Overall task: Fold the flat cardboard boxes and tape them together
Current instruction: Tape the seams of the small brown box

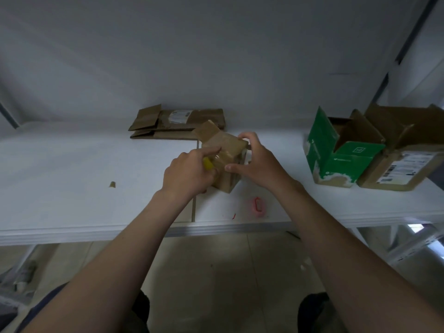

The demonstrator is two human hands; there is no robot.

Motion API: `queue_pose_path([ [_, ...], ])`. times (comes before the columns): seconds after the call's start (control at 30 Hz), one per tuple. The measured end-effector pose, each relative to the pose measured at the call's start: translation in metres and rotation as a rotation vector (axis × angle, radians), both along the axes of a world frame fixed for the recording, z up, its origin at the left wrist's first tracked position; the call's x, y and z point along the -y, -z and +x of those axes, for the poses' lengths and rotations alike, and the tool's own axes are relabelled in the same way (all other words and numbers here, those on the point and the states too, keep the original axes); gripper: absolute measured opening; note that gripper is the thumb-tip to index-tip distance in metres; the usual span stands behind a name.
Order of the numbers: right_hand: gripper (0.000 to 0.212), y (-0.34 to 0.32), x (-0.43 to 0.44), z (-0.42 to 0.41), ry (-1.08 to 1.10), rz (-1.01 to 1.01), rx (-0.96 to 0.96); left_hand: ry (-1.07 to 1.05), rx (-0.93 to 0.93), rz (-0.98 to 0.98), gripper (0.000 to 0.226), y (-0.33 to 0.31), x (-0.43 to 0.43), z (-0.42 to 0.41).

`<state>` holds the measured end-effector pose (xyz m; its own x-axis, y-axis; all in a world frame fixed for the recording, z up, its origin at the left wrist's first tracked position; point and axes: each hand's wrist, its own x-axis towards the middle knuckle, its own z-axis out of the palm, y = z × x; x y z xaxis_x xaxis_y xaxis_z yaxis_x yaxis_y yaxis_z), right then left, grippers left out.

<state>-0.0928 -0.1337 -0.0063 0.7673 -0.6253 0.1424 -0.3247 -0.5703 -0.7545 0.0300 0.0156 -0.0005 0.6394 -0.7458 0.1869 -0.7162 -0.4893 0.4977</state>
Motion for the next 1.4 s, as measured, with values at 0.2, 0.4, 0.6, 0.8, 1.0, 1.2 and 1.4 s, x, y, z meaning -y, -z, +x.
queue_pose_path([
  [0.2, 0.058, -0.009, -0.001, -0.032, 0.228, -0.049, -0.465, -0.02, -0.043, -0.014, 0.049, 0.001, 0.004, -0.002],
  [0.4, 0.03, 0.008, -0.005, -0.045, 0.119, 0.046, -0.807, -0.009, -0.054, -0.032, 0.056, 0.008, 0.007, -0.003],
  [0.6, 0.027, 0.004, -0.004, -0.039, 0.059, 0.198, -0.524, -0.008, -0.103, -0.046, 0.061, 0.014, 0.009, 0.001],
  [0.8, 0.024, -0.027, -0.006, -0.046, 0.077, 0.43, -0.112, -0.014, -0.136, -0.045, 0.062, 0.012, 0.01, 0.002],
  [1.0, 0.013, -0.033, -0.004, -0.052, 0.219, 0.377, 0.105, -0.008, -0.144, -0.05, 0.062, 0.013, 0.011, 0.002],
  [1.2, 0.029, -0.029, 0.003, -0.042, 0.314, 0.509, 0.256, 0.013, -0.147, -0.068, 0.061, 0.013, 0.011, 0.002],
  [1.4, 0.033, -0.021, -0.001, -0.037, 0.188, 0.59, 0.279, 0.013, -0.124, -0.071, 0.059, 0.013, 0.011, 0.003],
])
